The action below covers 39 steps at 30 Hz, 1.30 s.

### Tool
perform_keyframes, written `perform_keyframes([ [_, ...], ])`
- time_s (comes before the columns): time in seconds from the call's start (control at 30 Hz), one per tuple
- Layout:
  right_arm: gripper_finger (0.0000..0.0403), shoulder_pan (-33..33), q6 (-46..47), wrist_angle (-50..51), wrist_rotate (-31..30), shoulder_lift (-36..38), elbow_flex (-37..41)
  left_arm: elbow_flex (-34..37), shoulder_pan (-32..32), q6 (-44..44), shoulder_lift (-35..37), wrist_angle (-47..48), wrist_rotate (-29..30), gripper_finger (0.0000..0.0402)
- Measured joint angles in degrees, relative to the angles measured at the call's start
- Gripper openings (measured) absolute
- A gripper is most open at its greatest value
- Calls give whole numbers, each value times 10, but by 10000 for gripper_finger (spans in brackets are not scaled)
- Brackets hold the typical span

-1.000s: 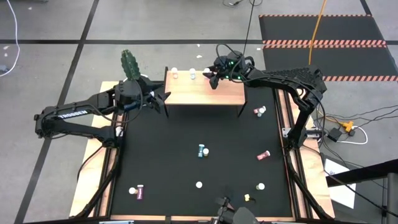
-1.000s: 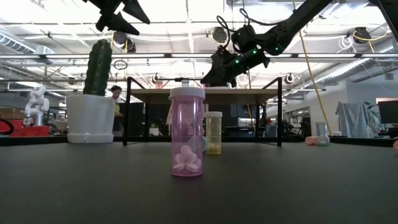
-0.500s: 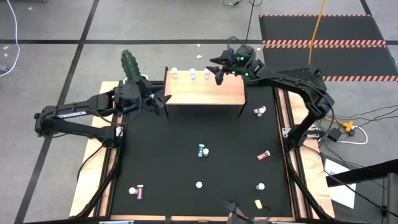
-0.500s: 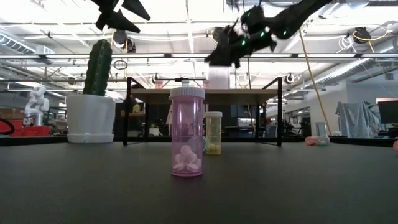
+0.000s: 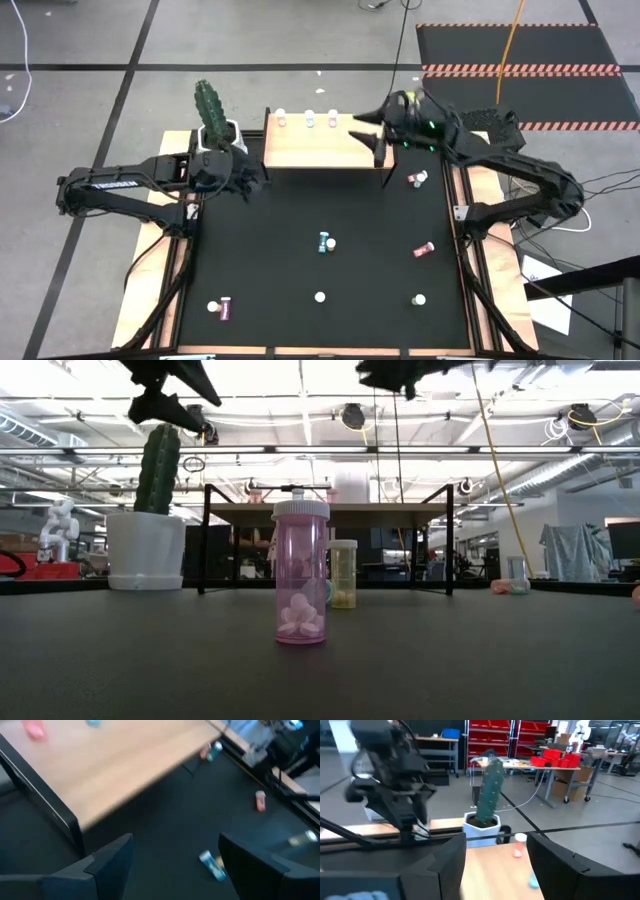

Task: Pick and place medicine bottles onto shelf by color
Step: Put the bottom right yellow pill bottle on the shelf

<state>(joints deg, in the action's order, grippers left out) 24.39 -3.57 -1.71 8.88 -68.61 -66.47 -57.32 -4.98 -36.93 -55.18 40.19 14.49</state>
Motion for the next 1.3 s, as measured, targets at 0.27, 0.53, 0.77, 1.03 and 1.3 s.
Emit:
perform_keyframes([
  [0.27,190,-240,31,33,-279,39,22,0,67,-62,-4,-36,-16,289],
  [0.53,167,-437,159,49,-432,-20,22,0,193,-27,-50,-106,32,289],
  [0.77,154,-562,359,133,-524,-72,22,0,217,105,-148,-263,55,289],
  [1.03,152,-622,597,291,-540,-57,22,0,216,71,-233,-374,25,289],
  [1.3,152,-601,614,391,-542,45,22,0,220,45,-277,-455,23,289],
])
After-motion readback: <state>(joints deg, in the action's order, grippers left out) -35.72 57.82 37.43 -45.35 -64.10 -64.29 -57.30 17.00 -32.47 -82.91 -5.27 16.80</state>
